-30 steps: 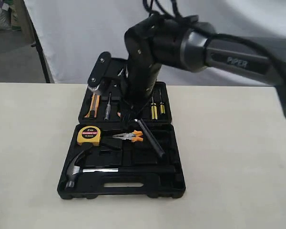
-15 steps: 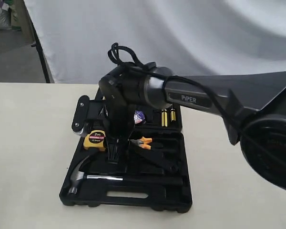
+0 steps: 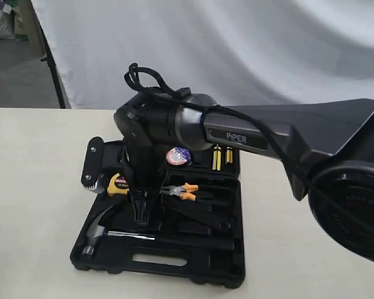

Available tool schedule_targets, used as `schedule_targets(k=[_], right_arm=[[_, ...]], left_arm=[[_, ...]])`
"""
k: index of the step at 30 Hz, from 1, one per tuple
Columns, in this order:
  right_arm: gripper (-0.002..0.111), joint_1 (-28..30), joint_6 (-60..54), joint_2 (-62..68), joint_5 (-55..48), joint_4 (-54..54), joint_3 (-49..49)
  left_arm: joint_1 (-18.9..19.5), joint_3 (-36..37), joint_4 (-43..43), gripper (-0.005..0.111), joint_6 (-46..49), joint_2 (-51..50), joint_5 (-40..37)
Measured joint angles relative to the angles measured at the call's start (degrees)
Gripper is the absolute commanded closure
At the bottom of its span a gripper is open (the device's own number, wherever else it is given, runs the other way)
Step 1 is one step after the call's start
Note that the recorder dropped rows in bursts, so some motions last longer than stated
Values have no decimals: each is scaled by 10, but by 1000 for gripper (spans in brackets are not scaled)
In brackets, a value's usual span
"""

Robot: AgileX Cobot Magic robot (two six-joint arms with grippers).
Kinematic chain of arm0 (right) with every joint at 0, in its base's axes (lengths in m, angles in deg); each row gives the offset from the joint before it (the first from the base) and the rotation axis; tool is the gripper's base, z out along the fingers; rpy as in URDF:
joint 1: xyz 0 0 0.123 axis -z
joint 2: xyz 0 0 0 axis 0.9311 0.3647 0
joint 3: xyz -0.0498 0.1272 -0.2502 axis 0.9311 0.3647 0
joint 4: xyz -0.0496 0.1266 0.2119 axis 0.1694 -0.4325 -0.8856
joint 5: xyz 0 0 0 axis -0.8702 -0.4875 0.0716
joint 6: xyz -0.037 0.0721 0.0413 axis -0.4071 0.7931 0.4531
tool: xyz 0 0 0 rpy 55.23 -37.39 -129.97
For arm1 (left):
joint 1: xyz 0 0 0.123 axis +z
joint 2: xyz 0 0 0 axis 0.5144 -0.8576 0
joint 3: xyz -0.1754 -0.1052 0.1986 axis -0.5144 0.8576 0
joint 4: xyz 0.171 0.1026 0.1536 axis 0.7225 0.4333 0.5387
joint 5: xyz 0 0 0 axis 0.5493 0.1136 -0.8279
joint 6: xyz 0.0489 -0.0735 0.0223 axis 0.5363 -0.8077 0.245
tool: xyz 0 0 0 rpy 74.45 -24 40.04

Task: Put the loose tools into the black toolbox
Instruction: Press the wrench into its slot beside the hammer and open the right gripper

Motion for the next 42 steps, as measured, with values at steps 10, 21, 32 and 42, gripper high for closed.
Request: schedule_targets(k=[10, 21, 32, 42], right_arm=[[109, 0, -53, 0, -16, -57, 0], [109, 0, -83, 0, -33, -92, 0], [109, 0, -85, 0, -40, -116, 0], [92, 0, -53, 0, -40, -116, 0]], left_arm=[[0, 0, 0, 106, 0, 0, 0], [0, 0, 0, 106, 0, 0, 0], [0, 0, 0, 106, 0, 0, 0], [0, 0, 0, 106, 0, 0, 0]])
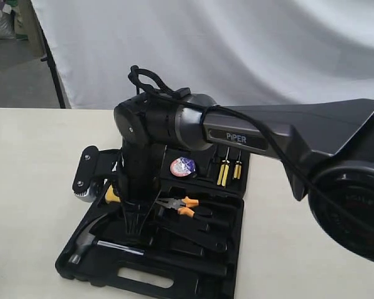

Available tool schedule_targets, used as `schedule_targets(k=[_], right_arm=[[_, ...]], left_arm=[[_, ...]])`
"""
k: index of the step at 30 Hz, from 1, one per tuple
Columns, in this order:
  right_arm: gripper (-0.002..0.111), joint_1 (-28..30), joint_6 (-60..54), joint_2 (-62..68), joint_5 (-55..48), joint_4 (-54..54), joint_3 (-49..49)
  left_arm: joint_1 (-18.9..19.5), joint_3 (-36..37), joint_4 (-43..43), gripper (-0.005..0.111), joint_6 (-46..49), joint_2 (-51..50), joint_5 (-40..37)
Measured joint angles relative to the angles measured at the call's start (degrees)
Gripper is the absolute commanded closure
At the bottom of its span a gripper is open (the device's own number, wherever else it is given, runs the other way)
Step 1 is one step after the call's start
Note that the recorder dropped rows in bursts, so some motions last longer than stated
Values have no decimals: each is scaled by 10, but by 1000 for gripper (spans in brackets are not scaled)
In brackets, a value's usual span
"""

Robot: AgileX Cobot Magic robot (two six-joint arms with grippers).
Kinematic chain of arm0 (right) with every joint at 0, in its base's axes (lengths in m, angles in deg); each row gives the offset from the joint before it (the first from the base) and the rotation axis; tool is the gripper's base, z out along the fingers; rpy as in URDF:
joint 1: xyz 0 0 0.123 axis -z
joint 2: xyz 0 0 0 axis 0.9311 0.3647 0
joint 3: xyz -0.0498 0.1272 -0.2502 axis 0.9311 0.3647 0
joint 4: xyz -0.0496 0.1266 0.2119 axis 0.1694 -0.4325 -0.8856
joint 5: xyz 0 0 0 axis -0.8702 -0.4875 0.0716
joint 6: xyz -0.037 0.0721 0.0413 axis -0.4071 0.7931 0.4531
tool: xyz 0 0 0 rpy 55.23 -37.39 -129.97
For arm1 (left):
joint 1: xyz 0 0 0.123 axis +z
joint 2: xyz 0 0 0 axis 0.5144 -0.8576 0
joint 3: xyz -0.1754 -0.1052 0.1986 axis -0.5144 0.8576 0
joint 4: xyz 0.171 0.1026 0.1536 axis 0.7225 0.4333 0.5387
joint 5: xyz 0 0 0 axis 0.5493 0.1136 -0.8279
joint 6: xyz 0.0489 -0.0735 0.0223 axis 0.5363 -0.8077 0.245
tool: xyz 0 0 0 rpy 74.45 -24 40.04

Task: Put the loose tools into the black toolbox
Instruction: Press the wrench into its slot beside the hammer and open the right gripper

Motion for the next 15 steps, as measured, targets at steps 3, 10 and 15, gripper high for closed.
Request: schedule_targets(k=[3, 10, 15], right_arm=[[67, 0, 2, 0, 0, 0, 0], [45, 0, 17, 0, -11, -10, 0], [46, -1, 32, -19, -16, -22, 0]], left_arm=[[0, 0, 0, 106, 0, 0, 0], [0, 0, 0, 106, 0, 0, 0], [0, 0, 0, 106, 0, 0, 0]])
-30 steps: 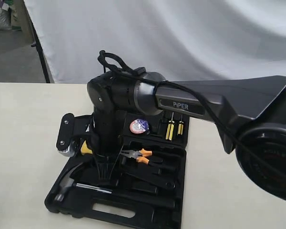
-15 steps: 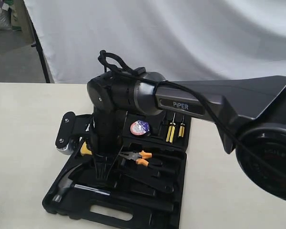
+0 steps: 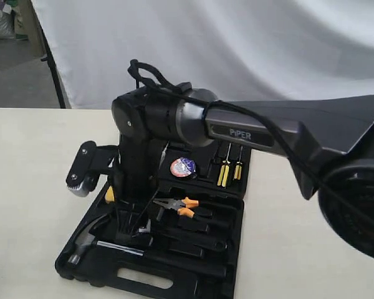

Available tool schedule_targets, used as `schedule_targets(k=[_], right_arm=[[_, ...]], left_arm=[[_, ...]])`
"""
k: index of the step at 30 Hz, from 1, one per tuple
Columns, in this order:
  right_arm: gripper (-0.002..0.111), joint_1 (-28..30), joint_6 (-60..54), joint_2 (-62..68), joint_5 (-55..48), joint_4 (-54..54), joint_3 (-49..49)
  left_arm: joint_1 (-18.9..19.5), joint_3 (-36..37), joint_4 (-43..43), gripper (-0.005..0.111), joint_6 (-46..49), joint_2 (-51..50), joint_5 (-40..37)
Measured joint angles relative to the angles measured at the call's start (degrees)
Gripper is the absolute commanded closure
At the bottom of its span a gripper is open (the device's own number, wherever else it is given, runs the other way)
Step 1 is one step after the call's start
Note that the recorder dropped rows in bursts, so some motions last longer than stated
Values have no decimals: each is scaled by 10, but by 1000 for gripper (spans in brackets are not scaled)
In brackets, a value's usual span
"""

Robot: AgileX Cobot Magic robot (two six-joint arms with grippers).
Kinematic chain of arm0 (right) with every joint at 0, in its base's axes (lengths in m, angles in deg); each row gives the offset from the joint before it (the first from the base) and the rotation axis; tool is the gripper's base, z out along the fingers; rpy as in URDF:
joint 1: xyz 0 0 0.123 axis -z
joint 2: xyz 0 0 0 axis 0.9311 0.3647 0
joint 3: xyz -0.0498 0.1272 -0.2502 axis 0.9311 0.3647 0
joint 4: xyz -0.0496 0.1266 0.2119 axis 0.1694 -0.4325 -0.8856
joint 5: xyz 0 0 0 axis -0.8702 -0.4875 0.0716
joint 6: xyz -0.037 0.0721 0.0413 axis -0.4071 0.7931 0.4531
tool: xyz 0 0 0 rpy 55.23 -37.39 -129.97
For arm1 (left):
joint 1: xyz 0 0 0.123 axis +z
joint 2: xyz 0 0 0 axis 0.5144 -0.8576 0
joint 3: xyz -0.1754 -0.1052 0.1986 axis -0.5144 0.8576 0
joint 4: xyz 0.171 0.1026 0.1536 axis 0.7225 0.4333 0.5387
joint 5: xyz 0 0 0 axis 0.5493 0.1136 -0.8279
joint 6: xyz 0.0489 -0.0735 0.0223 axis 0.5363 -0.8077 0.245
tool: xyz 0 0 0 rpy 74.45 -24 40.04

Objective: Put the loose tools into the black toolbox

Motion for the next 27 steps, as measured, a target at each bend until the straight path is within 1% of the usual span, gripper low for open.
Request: schedule_targets(k=[1, 3, 4, 6, 7, 14, 18, 27], right_arm=[[46, 0, 12, -18, 4, 0, 0], [60, 0, 22, -42, 4, 0, 0], [72, 1, 25, -47, 2, 0, 0], [102, 7, 31, -49, -10, -6, 0], [108, 11, 33, -49, -12, -15, 4], [109, 14, 39, -3, 28, -43, 17], [109, 14, 53, 32, 31, -44, 16], [109, 15, 73, 26, 21, -40, 13]], left_arm=[[0, 0, 0, 106, 0, 0, 0], [0, 0, 0, 106, 0, 0, 0], [0, 0, 0, 106, 0, 0, 0], [0, 0, 0, 106, 0, 0, 0], [0, 0, 0, 106, 0, 0, 0], [0, 0, 0, 106, 0, 0, 0], [0, 0, 0, 106, 0, 0, 0], [0, 0, 0, 106, 0, 0, 0]])
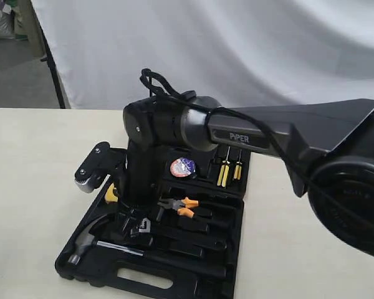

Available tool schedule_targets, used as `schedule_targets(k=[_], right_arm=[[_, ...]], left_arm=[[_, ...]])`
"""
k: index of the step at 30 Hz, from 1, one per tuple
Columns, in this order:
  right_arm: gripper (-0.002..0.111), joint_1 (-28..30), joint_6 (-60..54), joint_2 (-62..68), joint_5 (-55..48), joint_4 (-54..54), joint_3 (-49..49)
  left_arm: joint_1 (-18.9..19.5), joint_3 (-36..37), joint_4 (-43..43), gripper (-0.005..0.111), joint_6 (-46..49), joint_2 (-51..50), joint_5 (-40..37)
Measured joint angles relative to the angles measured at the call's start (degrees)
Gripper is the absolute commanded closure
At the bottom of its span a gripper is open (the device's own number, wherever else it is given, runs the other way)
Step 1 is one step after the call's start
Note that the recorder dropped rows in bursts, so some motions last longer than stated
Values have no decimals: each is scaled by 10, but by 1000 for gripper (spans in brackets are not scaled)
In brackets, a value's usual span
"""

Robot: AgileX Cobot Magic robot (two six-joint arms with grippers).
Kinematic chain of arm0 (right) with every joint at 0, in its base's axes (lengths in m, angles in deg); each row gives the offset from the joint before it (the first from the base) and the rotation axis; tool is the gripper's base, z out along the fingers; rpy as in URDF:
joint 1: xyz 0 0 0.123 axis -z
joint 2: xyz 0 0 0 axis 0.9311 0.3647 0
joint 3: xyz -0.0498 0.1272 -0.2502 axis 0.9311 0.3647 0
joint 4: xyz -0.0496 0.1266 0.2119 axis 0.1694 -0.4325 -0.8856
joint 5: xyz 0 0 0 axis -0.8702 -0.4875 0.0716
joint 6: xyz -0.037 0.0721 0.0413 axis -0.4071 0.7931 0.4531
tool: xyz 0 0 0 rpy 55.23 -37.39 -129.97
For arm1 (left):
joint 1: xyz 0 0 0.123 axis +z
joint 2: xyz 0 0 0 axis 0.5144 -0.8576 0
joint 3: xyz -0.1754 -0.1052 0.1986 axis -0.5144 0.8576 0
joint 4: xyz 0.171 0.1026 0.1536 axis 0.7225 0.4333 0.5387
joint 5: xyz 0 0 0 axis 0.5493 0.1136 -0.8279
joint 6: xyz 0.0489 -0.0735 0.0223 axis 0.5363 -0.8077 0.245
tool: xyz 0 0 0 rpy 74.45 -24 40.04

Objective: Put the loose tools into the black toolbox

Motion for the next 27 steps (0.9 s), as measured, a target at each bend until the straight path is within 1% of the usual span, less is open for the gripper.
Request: schedule_targets(k=[3, 10, 13, 16, 19, 23, 25, 27], right_arm=[[109, 0, 18, -25, -8, 8, 9], [109, 0, 78, -139, -26, 12, 15], [109, 0, 110, -173, -28, 14, 45], [109, 0, 154, -193, -7, 24, 107], [109, 0, 214, -205, 25, 69, 193], [109, 14, 342, -223, 71, 188, 303], [109, 28, 403, -239, 96, 249, 346], [109, 52, 448, -257, 120, 284, 383]], left_arm=[[0, 0, 0, 106, 0, 0, 0], [0, 0, 0, 106, 0, 0, 0], [0, 0, 0, 106, 0, 0, 0], [0, 0, 0, 106, 0, 0, 0], [0, 0, 0, 106, 0, 0, 0], [0, 0, 0, 106, 0, 0, 0], [0, 0, 0, 106, 0, 0, 0], [0, 0, 0, 106, 0, 0, 0]])
